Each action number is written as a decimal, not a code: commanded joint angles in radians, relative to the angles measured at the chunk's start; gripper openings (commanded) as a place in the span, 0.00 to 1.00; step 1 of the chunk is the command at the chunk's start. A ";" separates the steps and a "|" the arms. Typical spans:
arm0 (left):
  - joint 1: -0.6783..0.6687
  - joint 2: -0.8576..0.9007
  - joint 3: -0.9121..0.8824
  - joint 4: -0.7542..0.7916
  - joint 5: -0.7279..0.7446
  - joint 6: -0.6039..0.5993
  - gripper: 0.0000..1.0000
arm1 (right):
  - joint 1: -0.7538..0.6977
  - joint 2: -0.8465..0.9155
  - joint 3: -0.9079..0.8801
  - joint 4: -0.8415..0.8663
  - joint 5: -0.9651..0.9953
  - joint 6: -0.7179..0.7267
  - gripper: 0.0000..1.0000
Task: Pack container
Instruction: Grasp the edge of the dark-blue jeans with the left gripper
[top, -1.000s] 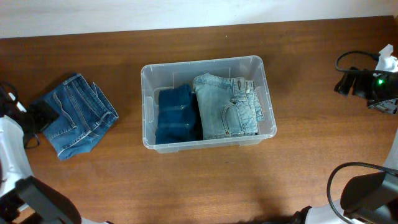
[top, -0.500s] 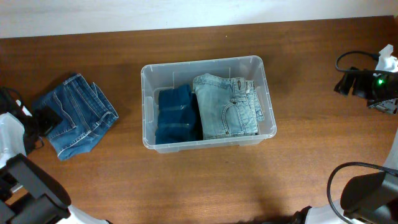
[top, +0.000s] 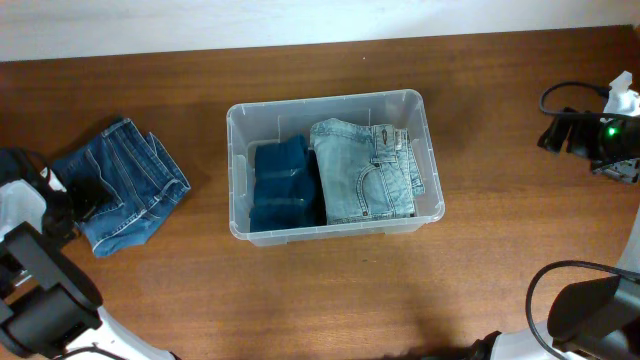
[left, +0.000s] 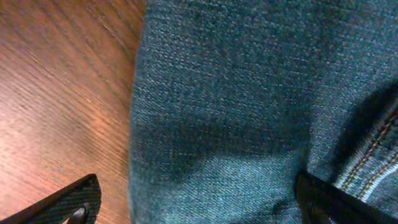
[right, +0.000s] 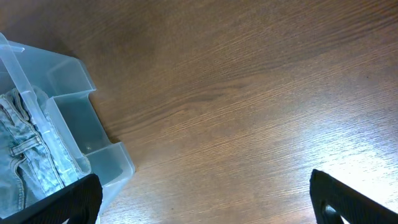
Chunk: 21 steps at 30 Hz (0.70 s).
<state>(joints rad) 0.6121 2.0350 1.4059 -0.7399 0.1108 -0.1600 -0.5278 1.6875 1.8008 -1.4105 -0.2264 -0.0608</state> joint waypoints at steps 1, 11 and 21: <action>0.000 0.089 -0.012 -0.005 -0.008 0.021 0.99 | -0.004 0.000 0.010 0.000 0.002 -0.006 0.99; 0.000 0.103 -0.016 -0.008 0.114 0.084 0.96 | -0.004 0.000 0.010 0.000 0.002 -0.006 0.99; 0.000 0.103 -0.085 0.031 0.106 0.113 0.99 | -0.004 0.000 0.010 0.000 0.002 -0.006 0.98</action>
<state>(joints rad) 0.6392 2.0586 1.3994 -0.7090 0.2115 -0.0826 -0.5278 1.6875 1.8008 -1.4105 -0.2264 -0.0612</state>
